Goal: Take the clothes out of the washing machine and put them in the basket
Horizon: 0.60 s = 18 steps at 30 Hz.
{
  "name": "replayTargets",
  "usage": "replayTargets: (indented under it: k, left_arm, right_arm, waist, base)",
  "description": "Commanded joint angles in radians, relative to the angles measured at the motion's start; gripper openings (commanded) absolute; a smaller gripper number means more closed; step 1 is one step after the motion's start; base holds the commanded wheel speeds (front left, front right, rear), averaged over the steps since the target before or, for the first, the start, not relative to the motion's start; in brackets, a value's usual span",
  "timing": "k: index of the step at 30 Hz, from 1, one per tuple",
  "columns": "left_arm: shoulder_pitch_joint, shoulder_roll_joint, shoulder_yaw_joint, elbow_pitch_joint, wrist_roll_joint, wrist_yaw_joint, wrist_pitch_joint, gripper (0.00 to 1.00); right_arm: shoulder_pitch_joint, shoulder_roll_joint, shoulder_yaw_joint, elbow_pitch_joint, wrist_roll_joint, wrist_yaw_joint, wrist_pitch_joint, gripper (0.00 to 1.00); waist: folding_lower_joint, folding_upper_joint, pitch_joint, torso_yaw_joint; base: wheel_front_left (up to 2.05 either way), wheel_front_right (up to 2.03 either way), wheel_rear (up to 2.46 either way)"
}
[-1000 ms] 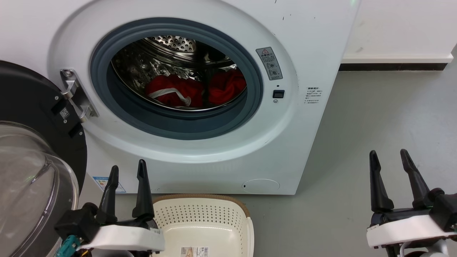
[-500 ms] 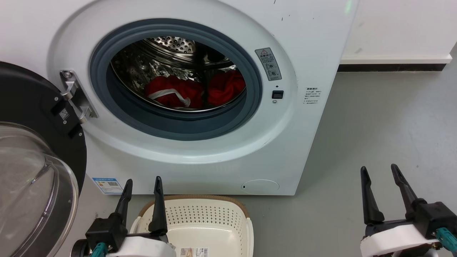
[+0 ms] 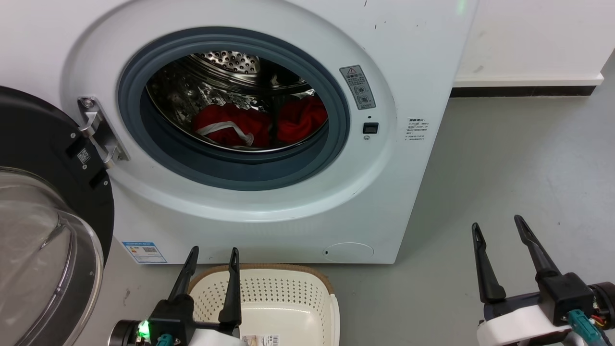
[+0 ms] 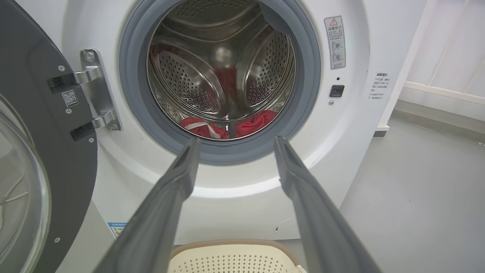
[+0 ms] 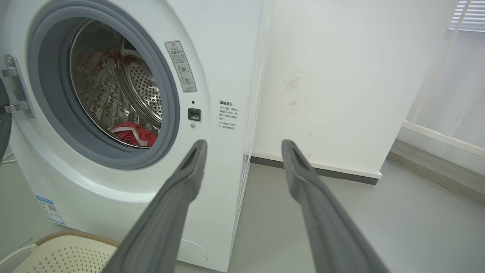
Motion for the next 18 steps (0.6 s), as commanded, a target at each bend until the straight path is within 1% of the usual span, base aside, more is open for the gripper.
replayTargets:
  k: [1,5,8,12,14,18]
  left_arm:
    - [0.007,0.006,-0.003,-0.001,0.026,0.008,-0.008,1.00]
    - [0.011,0.006,-0.009,0.004,0.046,0.017,-0.016,1.00]
    - [0.016,0.003,0.007,0.001,0.030,0.021,-0.022,1.00]
    - [0.020,-0.001,0.020,-0.002,0.040,0.006,-0.028,1.00]
    - [0.023,-0.002,0.032,0.005,0.026,-0.001,-0.030,1.00]
    - [0.027,-0.004,0.040,0.019,0.023,-0.012,-0.029,1.00]
  right_arm:
    - [0.008,-0.005,0.002,-0.008,-0.026,0.000,-0.009,1.00]
    - [0.016,-0.005,0.002,-0.007,-0.027,0.000,-0.016,1.00]
    - [0.022,-0.005,-0.006,0.013,-0.001,0.000,-0.021,1.00]
    - [0.020,-0.005,-0.019,0.047,0.040,0.000,-0.028,1.00]
    - [0.016,-0.005,-0.026,0.064,0.065,0.000,-0.028,1.00]
    - [0.010,-0.005,-0.025,0.085,0.077,0.000,-0.027,1.00]
  waist:
    - [0.0000,0.0000,0.000,0.000]
    - [0.0000,0.0000,0.001,-0.001]
    - [0.0000,0.0000,0.001,-0.002]
    - [0.0000,0.0000,0.002,-0.004]
    - [0.0000,0.0000,0.002,-0.005]
    - [0.0000,0.0000,0.001,-0.007]
  base:
    - [0.00,0.00,0.00]
    - [0.00,0.00,0.00]
    - [0.00,0.00,0.00]
    - [0.00,0.00,0.00]
    - [0.00,0.00,0.00]
    - [0.00,0.00,0.00]
